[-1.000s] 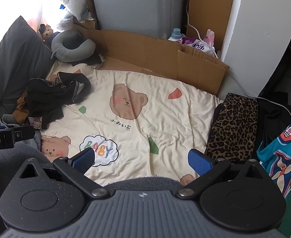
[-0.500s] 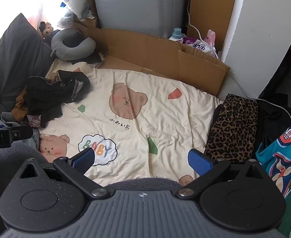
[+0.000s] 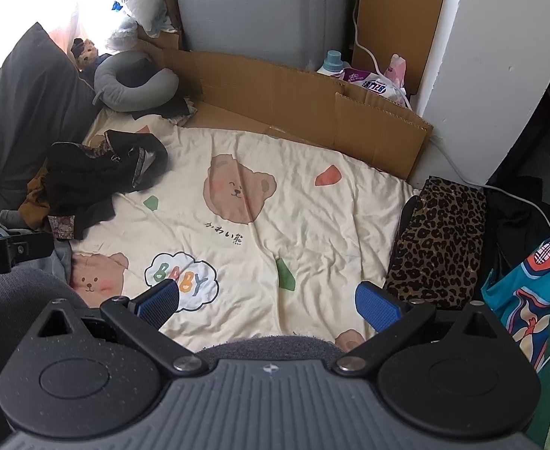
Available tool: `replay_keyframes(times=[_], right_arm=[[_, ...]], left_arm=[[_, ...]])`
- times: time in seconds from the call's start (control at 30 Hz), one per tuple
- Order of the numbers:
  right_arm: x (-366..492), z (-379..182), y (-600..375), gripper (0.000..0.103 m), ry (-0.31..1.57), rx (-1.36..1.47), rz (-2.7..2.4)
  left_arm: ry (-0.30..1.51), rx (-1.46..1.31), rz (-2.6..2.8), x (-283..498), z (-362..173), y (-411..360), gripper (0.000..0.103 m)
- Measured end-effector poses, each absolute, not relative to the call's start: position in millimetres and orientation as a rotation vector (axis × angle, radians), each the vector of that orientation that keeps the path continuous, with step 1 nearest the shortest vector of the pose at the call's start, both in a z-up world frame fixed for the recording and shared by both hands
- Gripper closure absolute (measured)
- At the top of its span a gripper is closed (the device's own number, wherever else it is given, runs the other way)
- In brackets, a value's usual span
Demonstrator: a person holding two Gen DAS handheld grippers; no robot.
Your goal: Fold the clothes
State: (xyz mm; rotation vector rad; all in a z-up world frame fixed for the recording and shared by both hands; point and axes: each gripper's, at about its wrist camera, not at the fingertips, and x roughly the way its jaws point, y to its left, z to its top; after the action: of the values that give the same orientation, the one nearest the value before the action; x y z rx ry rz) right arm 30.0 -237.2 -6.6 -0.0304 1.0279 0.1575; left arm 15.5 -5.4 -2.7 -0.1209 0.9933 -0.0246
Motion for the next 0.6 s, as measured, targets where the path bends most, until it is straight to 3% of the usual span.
replay_keyframes(times=[0.6], right_arm=[[30.6,-5.2,-244.4,0.0,1.043,0.006,0.153]], left_arm=[[1.021,-0.124,-0.003,17.9,-3.6,-7.5,0.005]])
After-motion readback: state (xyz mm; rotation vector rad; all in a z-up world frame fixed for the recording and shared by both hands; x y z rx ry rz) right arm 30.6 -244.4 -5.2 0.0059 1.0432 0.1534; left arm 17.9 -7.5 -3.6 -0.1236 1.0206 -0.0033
